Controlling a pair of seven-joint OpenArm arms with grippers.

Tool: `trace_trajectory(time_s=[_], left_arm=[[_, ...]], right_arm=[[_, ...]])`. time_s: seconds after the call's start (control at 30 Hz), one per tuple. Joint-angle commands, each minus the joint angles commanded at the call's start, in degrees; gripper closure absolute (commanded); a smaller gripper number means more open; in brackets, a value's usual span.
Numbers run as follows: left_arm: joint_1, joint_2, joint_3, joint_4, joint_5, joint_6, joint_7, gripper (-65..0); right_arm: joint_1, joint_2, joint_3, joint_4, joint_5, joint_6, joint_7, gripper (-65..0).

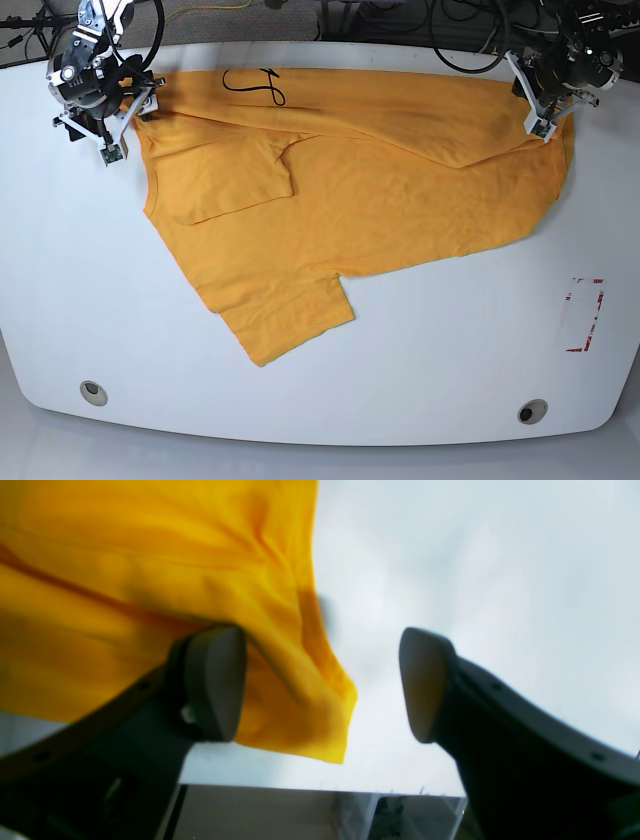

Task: Fold the T-shirt properly
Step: 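Lower the left gripper and pinch the folded edge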

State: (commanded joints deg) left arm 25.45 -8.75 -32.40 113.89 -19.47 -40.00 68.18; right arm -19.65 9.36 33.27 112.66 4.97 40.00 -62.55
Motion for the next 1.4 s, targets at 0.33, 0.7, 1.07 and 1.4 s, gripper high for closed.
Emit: trace_trajectory(time_s=[0.33,0.7,1.07,1.4], left_arm=[[-6.07,-1.76,-10.02,-0.35,-10.99,0.00,2.37,-41.8],[-16.97,-1.58,-11.78,-4.31,-2.11,0.00,5.80,-43.5],[-18.64,-1.49,-6.86,-13.98,-1.41,0.00,5.36,-43.3],[-17.41,0.18,-2.90,-14.24,-1.14,0.00,4.48,-43.3]], right_arm=[[0.00,-0.09,0.00,0.00,0.00,0.00,0.00,-45.7],[0.00,-0.09,0.00,0.00,0.00,0.00,0.00,-45.7],[-0.18,-0.09,-1.23,0.09,0.00,0.00,0.00,-45.7],[-0.09,-1.58,-1.49,0.09,-0.44,0.00,0.00,-45.7]])
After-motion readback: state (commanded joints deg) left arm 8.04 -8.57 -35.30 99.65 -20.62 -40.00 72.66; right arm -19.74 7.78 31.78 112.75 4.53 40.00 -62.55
